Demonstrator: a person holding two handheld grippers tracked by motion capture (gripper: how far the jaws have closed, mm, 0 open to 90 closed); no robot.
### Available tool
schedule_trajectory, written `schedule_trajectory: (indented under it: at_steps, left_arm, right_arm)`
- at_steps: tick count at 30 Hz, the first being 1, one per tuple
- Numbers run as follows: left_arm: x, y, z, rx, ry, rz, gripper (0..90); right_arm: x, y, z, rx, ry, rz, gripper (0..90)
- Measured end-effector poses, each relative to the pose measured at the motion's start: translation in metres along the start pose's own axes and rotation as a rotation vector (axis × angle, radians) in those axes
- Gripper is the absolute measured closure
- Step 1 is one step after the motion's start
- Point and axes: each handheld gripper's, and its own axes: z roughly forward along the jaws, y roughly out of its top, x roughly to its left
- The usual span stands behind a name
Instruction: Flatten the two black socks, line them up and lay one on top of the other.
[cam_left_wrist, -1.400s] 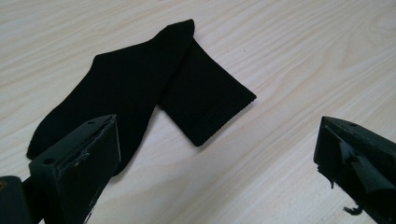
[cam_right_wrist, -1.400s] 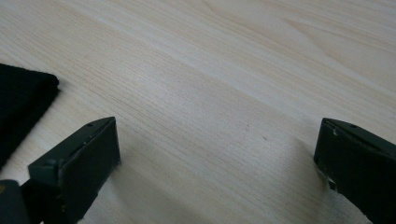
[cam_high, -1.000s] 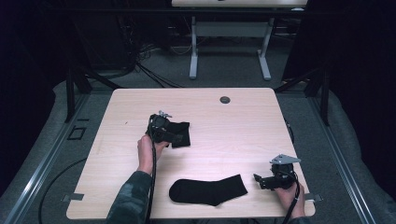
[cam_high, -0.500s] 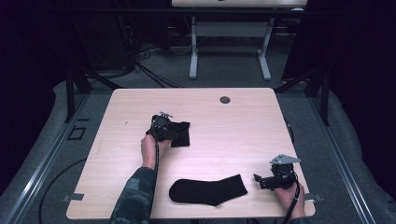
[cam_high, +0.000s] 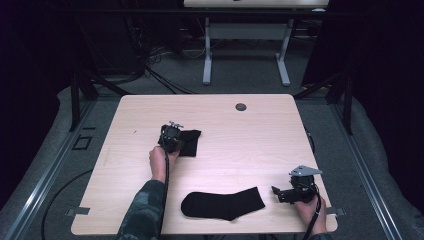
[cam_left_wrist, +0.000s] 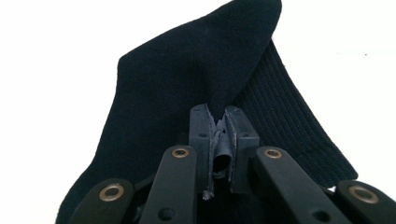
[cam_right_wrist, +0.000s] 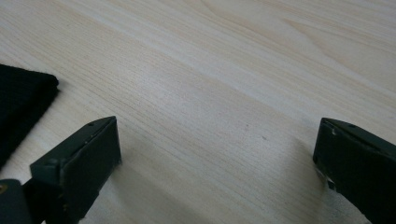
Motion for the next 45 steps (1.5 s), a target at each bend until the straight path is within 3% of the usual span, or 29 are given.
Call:
schedule_trajectory:
  at_steps: [3, 6, 9, 12, 15, 16, 21, 22, 31, 40, 45]
  left_arm:
    - [-0.001, 0.000, -0.005, -0.011, -0.003, -0.002, 83.6]
    - [-0.002, 0.000, -0.019, -0.048, -0.022, -0.009, 83.6]
    - [-0.007, 0.001, -0.042, -0.088, -0.042, 0.012, 83.5]
    - [-0.012, 0.001, -0.053, -0.112, -0.057, 0.016, 83.5]
    - [-0.022, 0.002, -0.066, -0.143, -0.069, 0.035, 83.4]
    - [-0.031, 0.003, -0.073, -0.161, -0.082, 0.043, 83.3]
    - [-0.048, 0.005, -0.085, -0.175, -0.105, 0.083, 83.2]
    - [-0.060, 0.007, -0.090, -0.186, -0.123, 0.098, 83.1]
    - [-0.093, 0.006, -0.086, -0.158, -0.166, 0.150, 82.9]
    - [-0.121, -0.005, -0.049, -0.059, -0.202, 0.164, 82.5]
    - [-0.128, -0.010, -0.031, -0.022, -0.227, 0.151, 81.1]
  right_arm:
    - [0.000, 0.000, 0.000, 0.000, 0.000, 0.000, 0.3]
    - [0.000, 0.000, 0.000, 0.000, 0.000, 0.000, 0.3]
    - [0.000, 0.000, 0.000, -0.004, 0.001, 0.003, 0.3]
    - [0.000, 0.000, 0.000, 0.000, 0.000, 0.000, 0.4]
    - [0.000, 0.000, 0.000, -0.002, -0.001, 0.002, 0.4]
    - [0.000, 0.000, 0.000, -0.001, -0.003, 0.001, 0.4]
    - [0.000, 0.000, 0.000, -0.001, -0.003, 0.001, 0.4]
    - [0.000, 0.000, 0.000, 0.000, -0.004, 0.001, 0.4]
    - [0.000, 0.000, 0.000, 0.000, -0.004, 0.001, 0.4]
    - [0.000, 0.000, 0.000, -0.001, -0.004, 0.002, 0.4]
    - [0.000, 0.000, 0.000, -0.001, -0.004, 0.002, 0.4]
